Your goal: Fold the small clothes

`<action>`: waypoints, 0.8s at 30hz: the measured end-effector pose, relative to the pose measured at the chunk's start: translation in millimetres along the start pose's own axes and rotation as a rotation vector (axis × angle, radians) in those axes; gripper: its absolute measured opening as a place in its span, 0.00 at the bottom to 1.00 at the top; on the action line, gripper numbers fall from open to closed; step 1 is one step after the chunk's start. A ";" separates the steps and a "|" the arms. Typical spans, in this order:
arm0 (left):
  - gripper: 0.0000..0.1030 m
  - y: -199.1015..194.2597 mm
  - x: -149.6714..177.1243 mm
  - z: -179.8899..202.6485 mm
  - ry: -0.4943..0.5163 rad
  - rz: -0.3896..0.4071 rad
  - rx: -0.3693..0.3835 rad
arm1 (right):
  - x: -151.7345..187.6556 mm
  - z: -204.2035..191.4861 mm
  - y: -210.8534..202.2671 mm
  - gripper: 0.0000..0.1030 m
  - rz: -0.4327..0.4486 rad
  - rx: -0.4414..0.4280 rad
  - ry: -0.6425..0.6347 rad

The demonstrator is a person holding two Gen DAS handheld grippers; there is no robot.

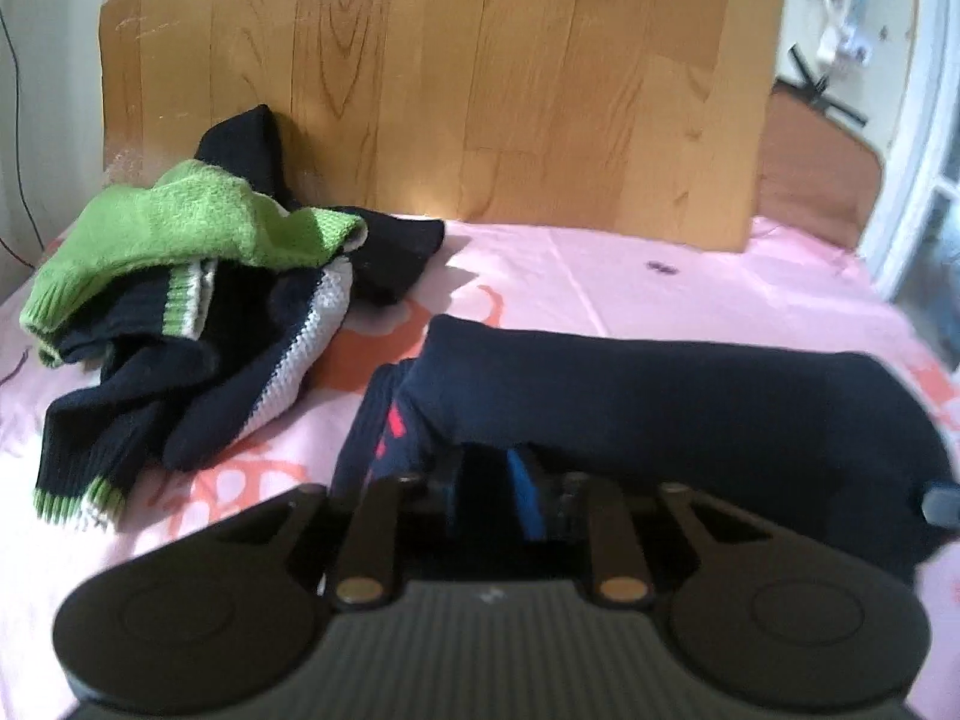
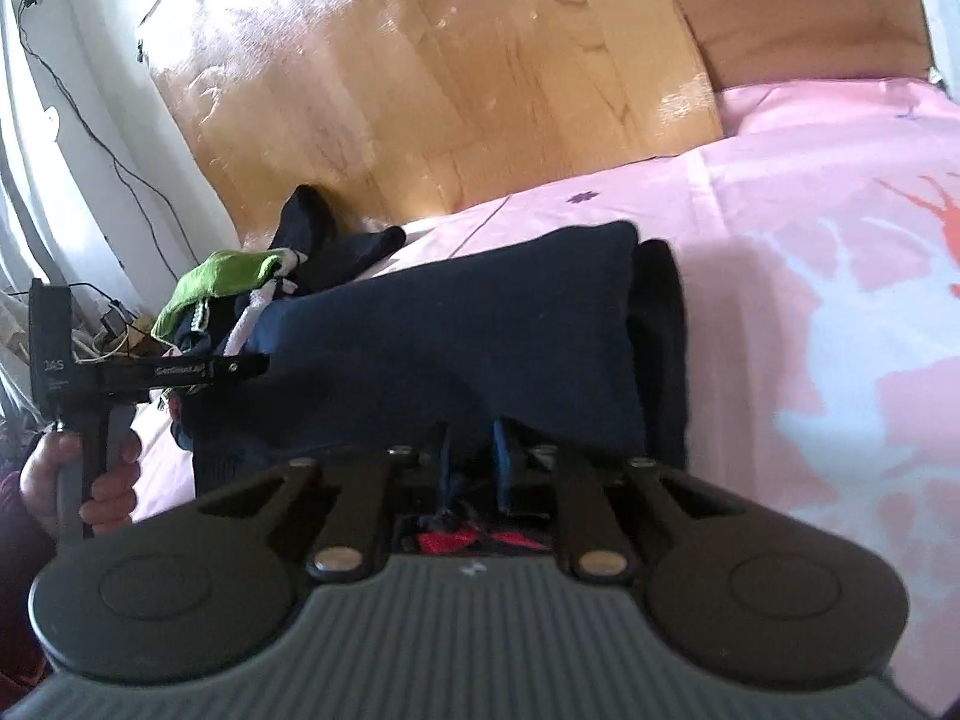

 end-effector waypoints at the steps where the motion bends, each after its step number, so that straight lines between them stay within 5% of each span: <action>1: 0.29 -7.4 3.0 -3.0 -0.013 0.011 0.015 | -1.4 1.4 -3.3 0.37 0.022 0.003 0.007; 3: 0.43 -17.3 3.2 -10.8 -0.045 0.028 0.016 | -10.2 8.6 -14.8 0.42 0.075 0.001 0.050; 5: 0.72 -31.0 3.3 -21.4 -0.067 0.048 -0.011 | -12.6 19.3 -15.8 0.54 0.111 0.015 0.117; 6: 0.78 -34.8 2.3 -26.7 -0.078 0.054 -0.013 | -13.1 25.2 -17.9 0.67 0.128 0.039 0.152; 9: 0.90 -40.4 0.5 -39.9 -0.119 0.063 -0.003 | -14.9 43.3 -10.3 0.71 0.108 0.063 0.236; 15: 0.90 -11.7 4.5 -48.4 -0.230 -0.019 0.095 | -2.4 59.4 19.8 0.69 -0.039 -0.030 0.420; 19: 0.92 6.0 15.0 -44.7 -0.263 -0.040 0.150 | -2.8 57.9 29.2 0.67 -0.045 -0.072 0.458; 21: 0.79 8.3 16.2 -37.2 -0.221 -0.025 0.116 | -3.5 57.1 33.3 0.60 -0.044 -0.076 0.453; 23: 0.55 10.7 15.6 -32.5 -0.209 -0.019 0.079 | -4.9 56.2 38.8 0.51 -0.052 -0.088 0.457; 24: 0.48 11.5 14.9 -31.7 -0.216 -0.024 0.072 | -3.7 56.5 44.1 0.38 -0.068 -0.102 0.470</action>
Point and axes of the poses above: each gripper's, at about its wrist camera, not at the fingertips, and y roughly the way its jaws point, z to its right, x to its underside, the point moved 3 cm from there along y, roughly the way its jaws point, and after that the axes turned 7 degrees about x, right-handed, at the moved point
